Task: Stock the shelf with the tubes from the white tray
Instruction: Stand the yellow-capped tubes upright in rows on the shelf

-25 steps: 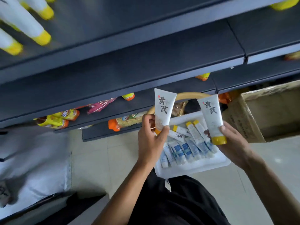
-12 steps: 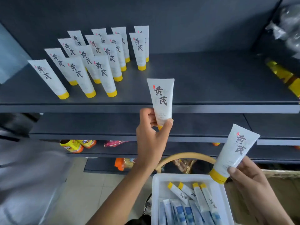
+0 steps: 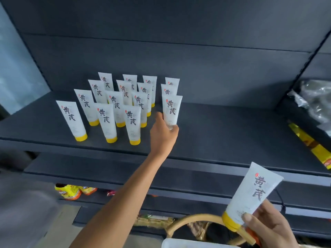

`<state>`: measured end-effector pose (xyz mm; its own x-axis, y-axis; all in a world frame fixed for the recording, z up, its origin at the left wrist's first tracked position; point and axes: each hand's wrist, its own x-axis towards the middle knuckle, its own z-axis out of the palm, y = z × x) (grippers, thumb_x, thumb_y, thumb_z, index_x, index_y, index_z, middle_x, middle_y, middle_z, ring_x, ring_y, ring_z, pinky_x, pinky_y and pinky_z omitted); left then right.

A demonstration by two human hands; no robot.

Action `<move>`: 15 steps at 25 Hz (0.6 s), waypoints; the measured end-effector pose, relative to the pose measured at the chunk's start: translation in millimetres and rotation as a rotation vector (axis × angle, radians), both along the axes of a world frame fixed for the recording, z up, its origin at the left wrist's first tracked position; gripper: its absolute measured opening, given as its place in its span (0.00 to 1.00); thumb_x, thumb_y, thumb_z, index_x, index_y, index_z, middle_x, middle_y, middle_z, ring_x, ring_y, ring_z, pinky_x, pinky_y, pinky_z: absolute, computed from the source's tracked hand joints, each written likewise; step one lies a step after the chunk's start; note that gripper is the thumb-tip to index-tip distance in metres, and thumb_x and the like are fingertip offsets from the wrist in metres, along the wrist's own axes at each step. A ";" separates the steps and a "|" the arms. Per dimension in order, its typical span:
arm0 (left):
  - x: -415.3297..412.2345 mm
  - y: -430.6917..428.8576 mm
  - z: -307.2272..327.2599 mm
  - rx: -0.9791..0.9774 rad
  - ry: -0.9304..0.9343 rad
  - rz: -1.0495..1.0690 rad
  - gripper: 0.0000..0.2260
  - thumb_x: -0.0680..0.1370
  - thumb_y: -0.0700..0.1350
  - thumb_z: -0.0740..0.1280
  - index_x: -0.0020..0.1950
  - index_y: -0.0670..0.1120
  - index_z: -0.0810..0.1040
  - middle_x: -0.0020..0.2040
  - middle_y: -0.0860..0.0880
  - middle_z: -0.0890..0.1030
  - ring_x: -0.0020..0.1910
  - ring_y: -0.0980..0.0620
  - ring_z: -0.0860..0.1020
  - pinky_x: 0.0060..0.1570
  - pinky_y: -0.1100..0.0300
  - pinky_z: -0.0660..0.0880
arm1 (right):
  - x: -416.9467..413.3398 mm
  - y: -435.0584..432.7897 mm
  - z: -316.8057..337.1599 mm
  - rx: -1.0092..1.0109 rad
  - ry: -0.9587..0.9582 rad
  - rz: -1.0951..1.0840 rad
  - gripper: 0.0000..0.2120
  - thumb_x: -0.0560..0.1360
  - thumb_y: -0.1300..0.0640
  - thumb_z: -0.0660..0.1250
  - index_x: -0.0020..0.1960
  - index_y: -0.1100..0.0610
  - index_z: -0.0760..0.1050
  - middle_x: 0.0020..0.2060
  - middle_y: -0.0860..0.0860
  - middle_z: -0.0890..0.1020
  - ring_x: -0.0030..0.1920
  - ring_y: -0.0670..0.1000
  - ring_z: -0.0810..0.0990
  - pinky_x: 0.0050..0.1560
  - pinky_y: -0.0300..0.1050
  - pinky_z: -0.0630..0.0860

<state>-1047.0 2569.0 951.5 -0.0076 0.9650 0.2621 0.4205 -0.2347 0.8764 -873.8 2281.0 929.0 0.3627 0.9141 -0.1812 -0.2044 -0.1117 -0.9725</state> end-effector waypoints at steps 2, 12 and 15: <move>-0.3 20.0 -2.3 -0.029 -0.004 0.007 0.12 0.76 0.39 0.68 0.55 0.43 0.67 0.54 0.43 0.81 0.43 0.45 0.79 0.24 0.71 0.68 | -10.2 9.8 10.7 0.007 -0.019 0.017 0.32 0.58 0.61 0.83 0.60 0.63 0.79 0.46 0.61 0.87 0.43 0.55 0.88 0.35 0.37 0.81; -1.0 54.7 -18.3 -0.105 -0.005 -0.018 0.16 0.77 0.39 0.70 0.57 0.47 0.66 0.65 0.44 0.80 0.55 0.44 0.83 0.29 0.68 0.73 | -34.2 48.0 25.5 0.034 -0.056 -0.009 0.27 0.62 0.67 0.80 0.59 0.63 0.79 0.45 0.57 0.88 0.43 0.52 0.88 0.37 0.35 0.81; -3.2 52.1 -19.7 -0.105 -0.021 -0.015 0.16 0.77 0.40 0.71 0.59 0.47 0.66 0.65 0.44 0.80 0.56 0.45 0.83 0.29 0.70 0.72 | -37.2 55.9 27.2 0.033 -0.073 -0.030 0.29 0.58 0.60 0.83 0.57 0.62 0.79 0.46 0.60 0.88 0.44 0.53 0.88 0.38 0.37 0.82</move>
<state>-1050.2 2621.1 931.7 0.0028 0.9872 0.1597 0.3985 -0.1475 0.9052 -911.0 2336.9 956.2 0.4011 0.9077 -0.1231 -0.1354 -0.0742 -0.9880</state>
